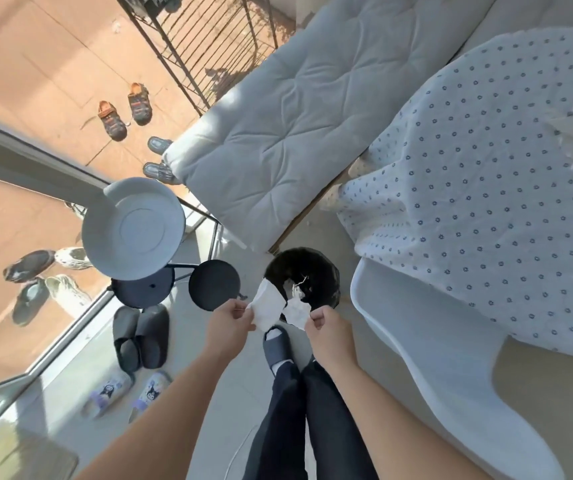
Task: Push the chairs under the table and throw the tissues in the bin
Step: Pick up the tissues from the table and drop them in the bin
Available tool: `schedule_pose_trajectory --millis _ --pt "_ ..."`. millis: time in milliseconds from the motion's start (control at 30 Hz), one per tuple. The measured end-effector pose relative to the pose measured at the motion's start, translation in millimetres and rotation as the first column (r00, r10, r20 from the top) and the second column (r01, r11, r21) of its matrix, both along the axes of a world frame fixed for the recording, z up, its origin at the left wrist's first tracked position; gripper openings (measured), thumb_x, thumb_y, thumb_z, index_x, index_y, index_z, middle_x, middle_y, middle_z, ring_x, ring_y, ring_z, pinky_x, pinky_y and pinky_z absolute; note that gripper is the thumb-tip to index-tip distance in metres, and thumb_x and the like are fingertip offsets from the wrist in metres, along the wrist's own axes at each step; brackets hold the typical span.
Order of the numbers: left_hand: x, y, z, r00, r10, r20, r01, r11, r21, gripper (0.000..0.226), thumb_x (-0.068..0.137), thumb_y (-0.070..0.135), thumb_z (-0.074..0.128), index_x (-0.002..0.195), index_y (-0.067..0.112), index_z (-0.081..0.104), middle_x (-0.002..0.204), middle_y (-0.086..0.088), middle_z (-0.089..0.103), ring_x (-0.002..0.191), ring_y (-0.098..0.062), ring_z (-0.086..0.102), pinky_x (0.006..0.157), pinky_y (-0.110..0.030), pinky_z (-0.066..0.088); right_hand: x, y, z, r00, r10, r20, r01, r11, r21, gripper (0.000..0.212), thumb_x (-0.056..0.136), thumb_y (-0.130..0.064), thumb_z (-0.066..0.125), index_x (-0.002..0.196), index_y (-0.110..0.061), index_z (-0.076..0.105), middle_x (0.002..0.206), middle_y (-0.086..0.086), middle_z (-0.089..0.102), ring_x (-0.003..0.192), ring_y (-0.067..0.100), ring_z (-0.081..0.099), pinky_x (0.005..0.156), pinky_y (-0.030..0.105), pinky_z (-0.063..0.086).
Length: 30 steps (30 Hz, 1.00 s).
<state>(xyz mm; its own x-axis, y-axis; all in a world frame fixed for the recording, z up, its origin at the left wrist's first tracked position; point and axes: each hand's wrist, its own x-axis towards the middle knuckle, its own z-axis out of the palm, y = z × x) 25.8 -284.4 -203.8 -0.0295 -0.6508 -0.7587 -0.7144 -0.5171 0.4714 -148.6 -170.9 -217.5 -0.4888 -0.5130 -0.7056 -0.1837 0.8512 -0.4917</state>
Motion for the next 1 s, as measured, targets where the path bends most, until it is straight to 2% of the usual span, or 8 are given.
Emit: schedule_pose_trajectory --millis 133,367,567,667,800,900,933,1000 --pt "-5.9 5.0 -52.5 0.999 -0.008 -0.036 0.010 0.999 0.040 0.015 0.101 0.025 0.063 0.093 0.014 0.068 0.090 0.001 0.078 0.073 -0.010 0.079 0.078 -0.041 0.061 14.3 -3.8 -47.9 0.999 0.033 -0.014 -0.033 0.999 0.008 0.004 0.097 -0.023 0.065 0.096 -0.019 0.067 0.090 -0.007 0.070 0.087 0.016 0.067 0.080 0.036 0.058" --pt "-13.0 19.4 -131.6 0.999 -0.036 -0.021 0.039 0.989 0.140 0.011 0.100 0.024 0.062 0.092 0.021 0.070 0.091 0.002 0.079 0.082 -0.013 0.079 0.054 -0.022 0.045 23.2 0.2 -126.8 0.999 0.033 -0.006 -0.032 0.996 0.087 0.005 0.097 -0.020 0.064 0.100 -0.016 0.066 0.092 -0.003 0.069 0.084 0.017 0.063 0.069 0.026 0.045" --pt "-24.5 23.1 -171.3 0.996 -0.082 -0.028 0.085 0.983 0.160 0.017 0.099 0.028 0.060 0.088 0.030 0.072 0.091 0.004 0.080 0.090 -0.020 0.078 0.061 -0.023 0.051 17.2 4.4 -168.0 0.998 0.020 -0.053 -0.014 0.994 0.109 0.006 0.096 -0.017 0.059 0.098 -0.018 0.065 0.093 -0.003 0.069 0.091 0.022 0.065 0.078 0.040 0.057" --pt "-32.3 21.2 -181.5 0.992 -0.121 -0.043 0.127 0.976 0.179 0.014 0.098 0.032 0.062 0.102 0.031 0.076 0.099 0.007 0.080 0.095 -0.022 0.076 0.062 -0.022 0.053 11.5 2.5 -175.6 0.998 0.008 -0.068 -0.001 0.995 0.102 0.016 0.095 -0.018 0.055 0.107 -0.021 0.065 0.098 -0.005 0.069 0.095 0.023 0.066 0.079 0.044 0.060" --pt "-37.9 19.2 -187.1 0.975 -0.211 -0.064 0.221 0.941 0.258 0.047 0.099 0.041 0.065 0.143 0.025 0.061 0.134 0.006 0.069 0.114 -0.020 0.070 0.076 -0.023 0.052 4.9 2.6 -178.5 0.994 0.063 -0.088 -0.054 0.994 0.098 0.026 0.101 -0.023 0.059 0.126 -0.020 0.061 0.121 -0.002 0.068 0.113 0.022 0.060 0.092 0.041 0.052" --pt "-35.8 18.0 -187.1 0.969 -0.241 -0.052 0.247 0.938 0.242 0.048 0.099 0.041 0.064 0.144 0.025 0.060 0.135 0.003 0.070 0.116 -0.020 0.069 0.100 -0.037 0.056 3.9 4.0 -176.3 0.995 0.067 -0.080 -0.059 0.993 0.097 0.031 0.102 -0.025 0.058 0.133 -0.020 0.059 0.129 -0.001 0.065 0.116 0.021 0.060 0.094 0.037 0.050" --pt "-35.3 17.2 -186.4 0.967 -0.248 -0.048 0.253 0.938 0.236 0.047 0.099 0.040 0.064 0.143 0.025 0.061 0.133 0.003 0.071 0.115 -0.020 0.069 0.102 -0.038 0.055 4.3 4.3 -174.7 0.994 0.071 -0.079 -0.063 0.993 0.095 0.032 0.102 -0.025 0.058 0.134 -0.021 0.059 0.130 -0.001 0.065 0.117 0.020 0.059 0.094 0.036 0.049" --pt "-35.2 15.6 -180.1 0.966 -0.255 -0.038 0.257 0.940 0.225 0.043 0.100 0.038 0.062 0.141 0.024 0.062 0.130 0.003 0.072 0.105 -0.017 0.071 0.089 -0.029 0.056 5.8 5.3 -169.3 0.993 0.083 -0.078 -0.076 0.993 0.089 0.033 0.102 -0.026 0.058 0.135 -0.021 0.058 0.130 -0.001 0.064 0.119 0.020 0.059 0.095 0.035 0.047"
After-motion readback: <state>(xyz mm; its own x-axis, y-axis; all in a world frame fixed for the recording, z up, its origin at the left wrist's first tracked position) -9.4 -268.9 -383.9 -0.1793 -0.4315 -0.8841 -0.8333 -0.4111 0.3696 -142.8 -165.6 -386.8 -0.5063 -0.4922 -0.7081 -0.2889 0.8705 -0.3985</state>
